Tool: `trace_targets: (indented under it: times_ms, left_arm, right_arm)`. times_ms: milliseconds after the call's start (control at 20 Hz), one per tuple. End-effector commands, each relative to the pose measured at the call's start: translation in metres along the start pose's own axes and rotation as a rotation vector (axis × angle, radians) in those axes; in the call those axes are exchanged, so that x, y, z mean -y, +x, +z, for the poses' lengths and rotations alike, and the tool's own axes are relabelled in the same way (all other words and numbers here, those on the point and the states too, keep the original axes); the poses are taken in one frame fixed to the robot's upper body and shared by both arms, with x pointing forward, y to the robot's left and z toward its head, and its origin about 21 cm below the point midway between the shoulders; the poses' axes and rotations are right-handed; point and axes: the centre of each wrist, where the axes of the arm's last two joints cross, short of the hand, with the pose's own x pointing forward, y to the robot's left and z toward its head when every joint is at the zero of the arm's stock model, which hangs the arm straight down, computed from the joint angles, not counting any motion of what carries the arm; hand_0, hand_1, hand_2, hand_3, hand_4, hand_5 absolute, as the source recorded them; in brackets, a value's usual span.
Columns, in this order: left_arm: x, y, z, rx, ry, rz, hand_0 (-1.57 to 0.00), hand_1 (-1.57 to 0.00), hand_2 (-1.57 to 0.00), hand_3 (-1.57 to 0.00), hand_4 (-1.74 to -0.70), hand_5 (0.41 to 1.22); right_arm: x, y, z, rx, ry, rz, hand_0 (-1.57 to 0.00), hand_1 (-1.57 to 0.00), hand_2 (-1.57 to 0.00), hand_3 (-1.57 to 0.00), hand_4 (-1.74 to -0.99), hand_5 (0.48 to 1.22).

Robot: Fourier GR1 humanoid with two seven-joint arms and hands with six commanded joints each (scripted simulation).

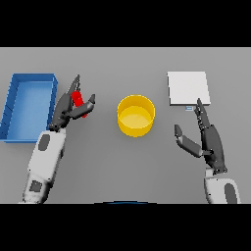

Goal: Pick up the red beaker and tilt it to pour out 1 green nut into yellow bowl. Pick up the yellow bowl and place it on the metallic measuring scale.

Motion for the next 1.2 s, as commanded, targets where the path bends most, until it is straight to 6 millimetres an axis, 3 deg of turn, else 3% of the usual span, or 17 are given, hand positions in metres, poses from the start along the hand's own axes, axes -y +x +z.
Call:
trace_targets:
  times_ms: [0, 50, 100, 150, 250, 450, 600, 850, 1000, 1150]
  left_arm:
    - [0.004, -0.001, -0.002, 0.002, 0.004, 0.010, 0.00, 0.00, -0.03, 0.00, -1.39, 0.752]
    - [0.005, -0.002, -0.003, 0.007, 0.011, 0.022, -0.08, -0.08, -0.12, -0.08, -1.42, 0.770]
    - [0.007, -0.002, -0.005, -0.009, 0.024, 0.040, -0.25, -0.28, -0.31, -0.22, -1.44, 0.795]
    - [0.010, -0.002, -0.006, -0.012, 0.042, 0.048, -0.46, -0.48, -0.50, -0.49, -1.44, 0.881]
    - [0.013, -0.002, -0.009, -0.014, 0.073, 0.006, -0.86, -0.87, -0.89, -0.88, -1.44, 1.003]
    - [0.019, -0.002, -0.010, 0.006, 0.070, -0.002, -1.28, -1.29, -1.29, -1.29, -1.45, 1.132]
    - [0.018, 0.000, -0.009, 0.059, 0.100, 0.009, -1.42, -1.42, -1.43, -1.43, -1.59, 1.123]
    - [0.015, 0.017, -0.011, 0.135, 0.110, 0.002, -1.52, -1.52, -1.52, -1.52, -1.69, 1.100]
    - [0.011, 0.040, -0.010, 0.192, 0.116, -0.047, -1.55, -1.55, -1.55, -1.55, -1.72, 1.097]
    - [0.010, 0.067, -0.015, 0.204, 0.042, -0.236, -1.56, -1.56, -1.56, -1.56, -1.73, 1.113]
  right_arm:
    - [0.000, -0.001, 0.001, 0.003, 0.001, 0.003, 0.00, 0.00, 0.00, 0.00, -1.295, 0.683]
    - [-0.001, 0.002, 0.000, 0.015, 0.001, 0.007, 0.00, 0.00, 0.00, 0.00, -1.291, 0.684]
    - [0.002, 0.000, -0.001, 0.010, 0.000, 0.009, 0.00, 0.00, 0.00, 0.00, -1.289, 0.684]
    - [0.000, -0.001, 0.000, 0.005, 0.000, 0.011, 0.00, 0.00, 0.00, 0.00, -1.286, 0.685]
    - [0.002, -0.001, 0.002, 0.003, -0.003, 0.005, 0.00, 0.00, 0.00, 0.00, -1.283, 0.683]
    - [-0.002, -0.001, -0.001, 0.013, 0.006, -0.002, 0.00, 0.00, 0.00, 0.00, -1.293, 0.682]
    - [-0.004, -0.003, 0.000, 0.016, 0.016, -0.002, 0.00, 0.00, 0.00, 0.00, -1.296, 0.682]
    - [-0.006, 0.000, -0.007, 0.021, 0.015, 0.023, 0.00, 0.00, 0.00, 0.00, -1.254, 0.667]
    - [-0.007, -0.002, -0.002, 0.042, 0.020, 0.028, 0.00, 0.00, 0.00, 0.00, -1.250, 0.672]
    - [-0.007, -0.001, -0.002, 0.031, 0.017, 0.058, 0.00, 0.00, 0.00, 0.00, -1.247, 0.685]
